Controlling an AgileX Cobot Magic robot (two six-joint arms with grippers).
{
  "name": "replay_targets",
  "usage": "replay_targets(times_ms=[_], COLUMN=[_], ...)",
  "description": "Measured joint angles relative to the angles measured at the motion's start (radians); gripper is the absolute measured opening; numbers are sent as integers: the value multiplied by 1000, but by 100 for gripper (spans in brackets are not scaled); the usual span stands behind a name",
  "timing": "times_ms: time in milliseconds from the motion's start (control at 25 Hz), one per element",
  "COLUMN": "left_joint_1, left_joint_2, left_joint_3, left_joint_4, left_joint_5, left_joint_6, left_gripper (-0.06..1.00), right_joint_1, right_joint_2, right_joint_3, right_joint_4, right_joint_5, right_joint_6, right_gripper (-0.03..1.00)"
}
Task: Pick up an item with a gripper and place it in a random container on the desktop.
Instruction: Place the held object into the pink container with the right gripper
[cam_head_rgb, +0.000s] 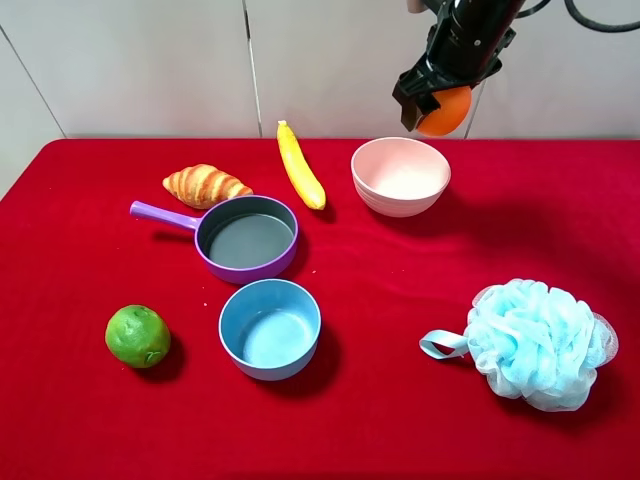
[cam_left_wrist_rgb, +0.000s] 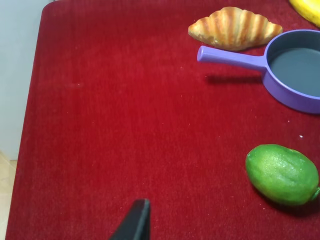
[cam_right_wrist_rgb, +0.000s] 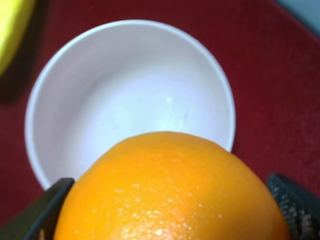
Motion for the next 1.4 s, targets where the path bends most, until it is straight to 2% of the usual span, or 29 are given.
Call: replay_targets(times_ms=[320, 680, 960, 1400], left_joint_1=[0, 0, 0, 0], left_joint_2=[0, 0, 0, 0], left_joint_3=[0, 0, 0, 0], left_joint_4=[0, 0, 0, 0], left_joint_5=[0, 0, 0, 0], left_joint_6=[0, 0, 0, 0], left_gripper=[99, 99, 99, 99], right_joint_1=[-49, -60, -61, -61], right_joint_2=[103, 202, 239, 259], right_joint_3=[-3, -3, -3, -3], right_joint_4=[8, 68, 68, 80], right_joint_5=[-107, -158, -207, -204], right_joint_6=[0, 0, 0, 1], right_gripper=[55, 55, 55, 55])
